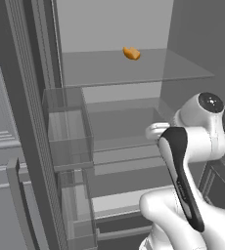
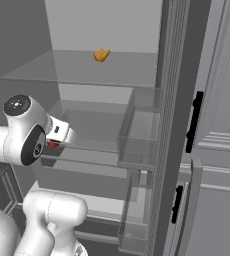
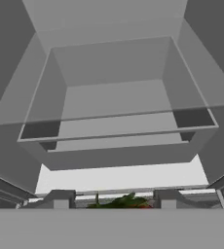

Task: Take the strawberry from the fridge and place it on top of the pancake, located on the dining counter.

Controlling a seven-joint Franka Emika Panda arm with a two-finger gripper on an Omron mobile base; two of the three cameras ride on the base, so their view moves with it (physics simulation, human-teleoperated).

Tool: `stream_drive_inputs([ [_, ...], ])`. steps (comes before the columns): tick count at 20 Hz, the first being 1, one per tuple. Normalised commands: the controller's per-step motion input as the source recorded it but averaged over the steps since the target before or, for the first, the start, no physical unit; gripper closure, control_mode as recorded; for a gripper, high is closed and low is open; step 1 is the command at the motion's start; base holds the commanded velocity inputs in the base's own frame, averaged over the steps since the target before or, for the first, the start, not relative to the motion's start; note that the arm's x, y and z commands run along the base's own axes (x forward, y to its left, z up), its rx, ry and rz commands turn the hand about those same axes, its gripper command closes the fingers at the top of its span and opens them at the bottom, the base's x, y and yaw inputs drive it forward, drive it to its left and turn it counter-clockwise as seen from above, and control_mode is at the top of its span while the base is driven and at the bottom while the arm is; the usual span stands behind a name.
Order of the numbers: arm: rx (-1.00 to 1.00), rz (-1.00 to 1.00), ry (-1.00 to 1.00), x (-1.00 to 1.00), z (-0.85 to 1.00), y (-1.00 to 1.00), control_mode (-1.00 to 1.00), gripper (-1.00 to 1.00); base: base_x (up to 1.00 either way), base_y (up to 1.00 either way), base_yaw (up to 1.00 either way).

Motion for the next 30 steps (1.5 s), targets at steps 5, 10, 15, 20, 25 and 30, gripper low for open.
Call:
stream_drive_inputs([
  [5, 0.0, 0.0, 0.0, 0.0, 0.0, 0.0, 1.0, 1.0, -0.85, 0.0, 0.0],
  [10, 0.0, 0.0, 0.0, 0.0, 0.0, 0.0, 1.0, 1.0, -1.0, 0.0, 0.0],
  [15, 0.0, 0.0, 0.0, 0.0, 0.0, 0.0, 1.0, 1.0, -1.0, 0.06, 0.05],
  [20, 0.0, 0.0, 0.0, 0.0, 0.0, 0.0, 1.0, 1.0, -1.0, 0.15, 0.07],
  [25, 0.0, 0.0, 0.0, 0.0, 0.0, 0.0, 1.0, 1.0, -1.0, 0.35, 0.12],
  [30, 0.0, 0.0, 0.0, 0.0, 0.0, 0.0, 1.0, 1.0, -1.0, 0.39, 0.14],
])
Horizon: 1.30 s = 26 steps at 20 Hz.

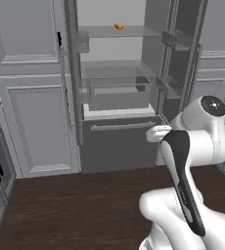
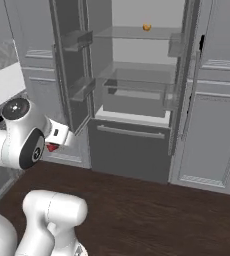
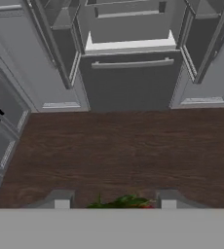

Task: Take the strawberry from the fridge and place it on top of the pancake, located on the dining counter.

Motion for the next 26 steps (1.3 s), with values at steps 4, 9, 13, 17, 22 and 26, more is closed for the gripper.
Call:
stream_drive_inputs([
  [4, 0.0, 0.0, 0.0, 0.0, 0.0, 0.0, 1.0, 1.0, -1.0, 0.37, 0.14],
  [9, 0.0, 0.0, 0.0, 0.0, 0.0, 0.0, 1.0, 1.0, -1.0, 0.37, 0.13],
  [13, 0.0, 0.0, 0.0, 0.0, 0.0, 0.0, 1.0, 1.0, -1.0, 0.55, 0.19],
  [17, 0.0, 0.0, 0.0, 0.0, 0.0, 0.0, 1.0, 1.0, -1.0, 0.76, 0.27],
  [22, 0.0, 0.0, 0.0, 0.0, 0.0, 0.0, 1.0, 1.0, -1.0, 0.71, 0.36],
  [26, 0.0, 0.0, 0.0, 0.0, 0.0, 0.0, 1.0, 1.0, -0.99, 0.64, 0.43],
])
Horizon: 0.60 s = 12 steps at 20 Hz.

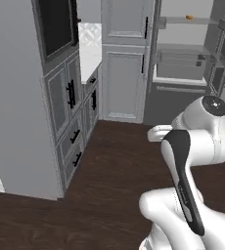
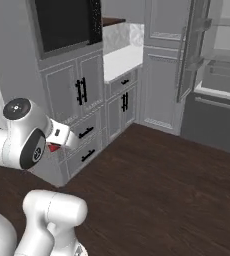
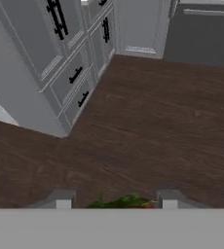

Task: Take the strawberry from the fridge and place it on top of the pancake, located on the dining counter.

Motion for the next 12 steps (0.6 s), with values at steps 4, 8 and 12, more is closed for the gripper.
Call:
stream_drive_inputs([
  [4, 0.0, 0.0, 0.0, 0.0, 0.0, 0.0, 1.0, 1.0, -0.55, 0.75, 0.49],
  [8, 0.0, 0.0, 0.0, 0.0, 0.0, 0.0, 1.0, 1.0, -0.08, 0.56, 0.55],
  [12, 0.0, 0.0, 0.0, 0.0, 0.0, 0.0, 1.0, 1.0, 0.0, 0.25, 0.56],
])
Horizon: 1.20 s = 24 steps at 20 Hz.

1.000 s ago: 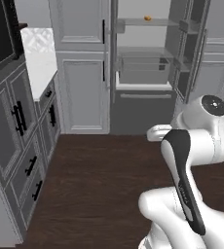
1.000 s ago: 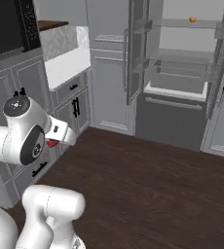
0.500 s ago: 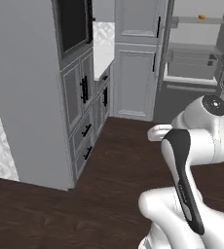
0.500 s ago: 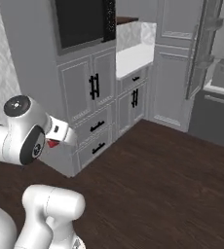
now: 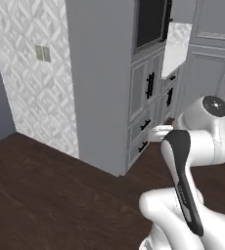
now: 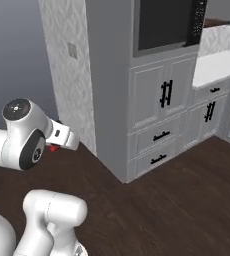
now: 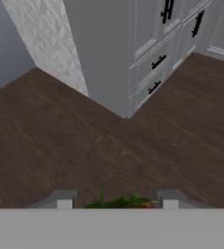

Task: Take the strawberry from the fridge and place it on top of the pancake, located on the dining counter.

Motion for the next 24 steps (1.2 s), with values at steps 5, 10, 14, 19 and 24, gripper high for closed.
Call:
stream_drive_inputs([
  [5, 0.0, 0.0, 0.0, 0.0, 0.0, 0.0, 1.0, 1.0, 0.01, 0.04, 0.56],
  [10, 0.0, 0.0, 0.0, 0.0, 0.0, 0.0, 1.0, 1.0, 0.0, 0.14, 0.59],
  [14, 0.0, 0.0, 0.0, 0.0, 0.0, 0.0, 1.0, 1.0, 0.28, 0.03, 0.56],
  [19, 0.0, 0.0, 0.0, 0.0, 0.0, 0.0, 1.0, 1.0, 0.86, -0.03, 0.47],
  [24, 0.0, 0.0, 0.0, 0.0, 0.0, 0.0, 1.0, 1.0, 0.99, -0.07, 0.41],
])
